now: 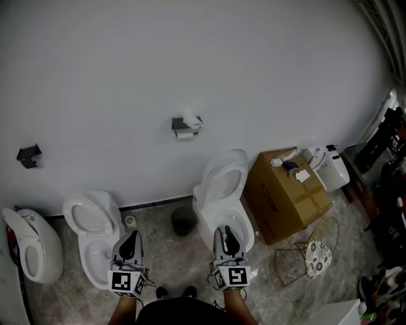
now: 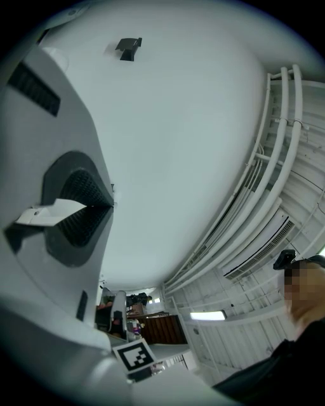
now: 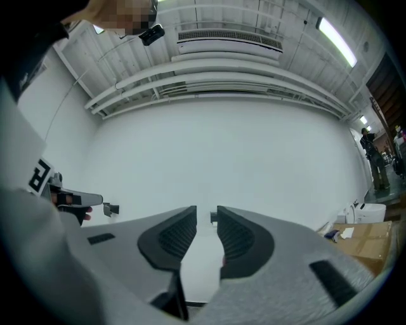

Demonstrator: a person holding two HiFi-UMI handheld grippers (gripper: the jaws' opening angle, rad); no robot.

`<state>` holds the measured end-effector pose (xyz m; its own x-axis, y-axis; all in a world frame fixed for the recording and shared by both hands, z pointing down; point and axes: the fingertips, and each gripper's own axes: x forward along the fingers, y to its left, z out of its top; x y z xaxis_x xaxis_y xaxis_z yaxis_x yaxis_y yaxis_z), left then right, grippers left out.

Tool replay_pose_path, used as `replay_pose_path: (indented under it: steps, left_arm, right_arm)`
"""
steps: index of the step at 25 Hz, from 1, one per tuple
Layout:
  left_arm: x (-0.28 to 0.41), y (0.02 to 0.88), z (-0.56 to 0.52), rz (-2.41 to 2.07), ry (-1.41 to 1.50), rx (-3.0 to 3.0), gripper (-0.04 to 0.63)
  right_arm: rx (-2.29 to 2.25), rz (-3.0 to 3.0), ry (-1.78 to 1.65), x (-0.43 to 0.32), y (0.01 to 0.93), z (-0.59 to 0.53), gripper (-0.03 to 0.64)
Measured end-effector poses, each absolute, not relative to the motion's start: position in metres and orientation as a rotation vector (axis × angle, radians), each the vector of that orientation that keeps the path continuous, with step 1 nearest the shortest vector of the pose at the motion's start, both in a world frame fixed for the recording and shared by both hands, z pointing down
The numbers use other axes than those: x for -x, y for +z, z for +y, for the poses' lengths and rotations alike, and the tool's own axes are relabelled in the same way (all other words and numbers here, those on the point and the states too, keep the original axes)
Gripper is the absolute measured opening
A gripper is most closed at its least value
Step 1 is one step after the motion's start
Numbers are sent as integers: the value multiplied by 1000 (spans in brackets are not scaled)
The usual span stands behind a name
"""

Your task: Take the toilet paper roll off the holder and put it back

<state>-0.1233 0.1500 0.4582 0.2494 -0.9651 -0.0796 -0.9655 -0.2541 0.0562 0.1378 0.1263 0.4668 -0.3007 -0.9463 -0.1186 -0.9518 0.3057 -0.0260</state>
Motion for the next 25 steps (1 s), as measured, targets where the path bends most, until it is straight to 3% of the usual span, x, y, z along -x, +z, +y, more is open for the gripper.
replay_pose_path:
  steps: [6, 25]
  left_arm:
    - [124, 466, 151, 1899, 158, 2485, 3]
    - [125, 467, 152, 1899, 156, 2494, 3]
  right_arm:
    - [1775, 2460, 65, -136, 469, 127, 153]
    - [1723, 2486, 40, -129, 472, 127, 320]
